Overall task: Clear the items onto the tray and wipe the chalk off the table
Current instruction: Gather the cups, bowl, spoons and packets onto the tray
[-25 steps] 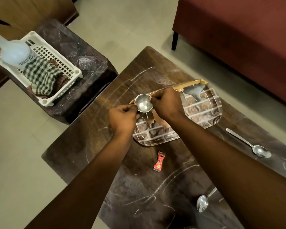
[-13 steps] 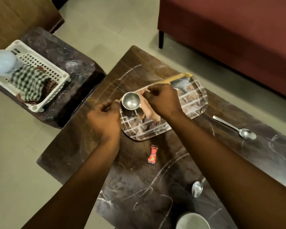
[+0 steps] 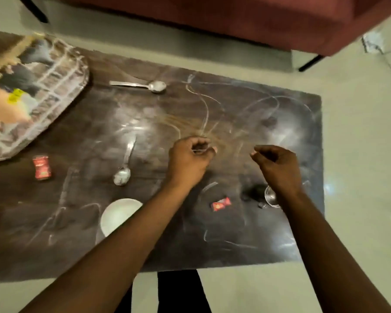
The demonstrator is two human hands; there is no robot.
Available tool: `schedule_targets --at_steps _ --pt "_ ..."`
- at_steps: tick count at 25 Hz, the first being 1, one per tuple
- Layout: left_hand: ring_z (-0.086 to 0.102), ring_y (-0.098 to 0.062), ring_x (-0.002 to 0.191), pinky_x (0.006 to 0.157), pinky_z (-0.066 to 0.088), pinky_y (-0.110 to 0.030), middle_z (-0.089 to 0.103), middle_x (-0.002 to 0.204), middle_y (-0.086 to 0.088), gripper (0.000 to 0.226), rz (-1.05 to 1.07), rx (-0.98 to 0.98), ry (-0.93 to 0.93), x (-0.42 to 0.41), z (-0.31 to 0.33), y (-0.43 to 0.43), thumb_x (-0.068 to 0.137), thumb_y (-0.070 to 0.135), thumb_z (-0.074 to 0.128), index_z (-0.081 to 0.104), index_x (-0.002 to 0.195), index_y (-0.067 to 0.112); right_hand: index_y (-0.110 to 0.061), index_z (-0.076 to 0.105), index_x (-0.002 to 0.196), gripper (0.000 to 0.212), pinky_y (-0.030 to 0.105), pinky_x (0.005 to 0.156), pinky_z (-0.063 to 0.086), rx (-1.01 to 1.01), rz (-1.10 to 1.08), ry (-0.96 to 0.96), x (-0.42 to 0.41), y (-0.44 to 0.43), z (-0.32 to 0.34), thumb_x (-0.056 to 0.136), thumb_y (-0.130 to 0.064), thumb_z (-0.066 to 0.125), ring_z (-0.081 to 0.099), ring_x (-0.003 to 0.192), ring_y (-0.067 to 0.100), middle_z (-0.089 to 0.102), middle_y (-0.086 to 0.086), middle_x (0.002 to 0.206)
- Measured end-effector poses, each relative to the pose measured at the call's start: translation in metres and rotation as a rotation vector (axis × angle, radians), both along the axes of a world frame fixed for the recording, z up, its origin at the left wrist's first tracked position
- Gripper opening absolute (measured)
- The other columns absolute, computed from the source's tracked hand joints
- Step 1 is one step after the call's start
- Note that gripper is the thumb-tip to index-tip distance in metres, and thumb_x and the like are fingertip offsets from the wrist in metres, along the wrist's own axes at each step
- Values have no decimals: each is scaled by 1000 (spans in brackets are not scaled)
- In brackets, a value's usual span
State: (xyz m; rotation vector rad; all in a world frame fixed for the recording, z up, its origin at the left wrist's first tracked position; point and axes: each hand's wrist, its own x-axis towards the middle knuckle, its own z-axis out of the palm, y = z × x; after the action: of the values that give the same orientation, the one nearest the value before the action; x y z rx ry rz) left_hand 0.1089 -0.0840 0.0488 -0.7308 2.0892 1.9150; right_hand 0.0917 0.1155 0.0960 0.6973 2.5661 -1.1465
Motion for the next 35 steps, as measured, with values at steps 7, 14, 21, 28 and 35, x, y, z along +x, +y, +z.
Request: schedule_targets --at_steps 7,14,21,28,35 --pt "78 -12 97 92 64 -35 83 109 0 35 -327 -45 -72 49 -24 156 86 28 87 81 117 14 -12 73 131 41 31 102 56 -58 -236 2 84 139 -33 92 -20 78 71 108 10 75 -5 115" --pt "81 -20 93 91 66 -41 84 106 -5 29 -306 -115 -96 59 -46 191 93 20 79 80 121 13 -11 78 121 35 37 82 61 -300 -314 -57 108 140 -88 88 -23 79 74 81 12 83 11 102" --pt "82 -29 92 86 67 -43 85 101 -7 26 -233 -102 -61 54 -47 188 94 11 73 82 118 14 -21 83 108 25 57 72 65 -195 -289 -8 107 119 -87 90 -21 65 79 76 33 81 0 76" --pt "83 -16 91 86 68 -41 85 101 -2 23 113 -33 52 28 -9 79 93 18 76 83 114 13 -19 80 112 22 47 85 65 -201 -21 108 41 18 -38 96 -23 65 79 83 15 83 -2 90" --pt "82 -21 84 86 68 -49 85 94 -5 17 481 17 123 2 10 -101 92 17 79 85 107 11 -15 82 104 23 48 81 66 -248 268 158 -33 -169 -24 94 -32 71 79 77 14 82 -1 85"
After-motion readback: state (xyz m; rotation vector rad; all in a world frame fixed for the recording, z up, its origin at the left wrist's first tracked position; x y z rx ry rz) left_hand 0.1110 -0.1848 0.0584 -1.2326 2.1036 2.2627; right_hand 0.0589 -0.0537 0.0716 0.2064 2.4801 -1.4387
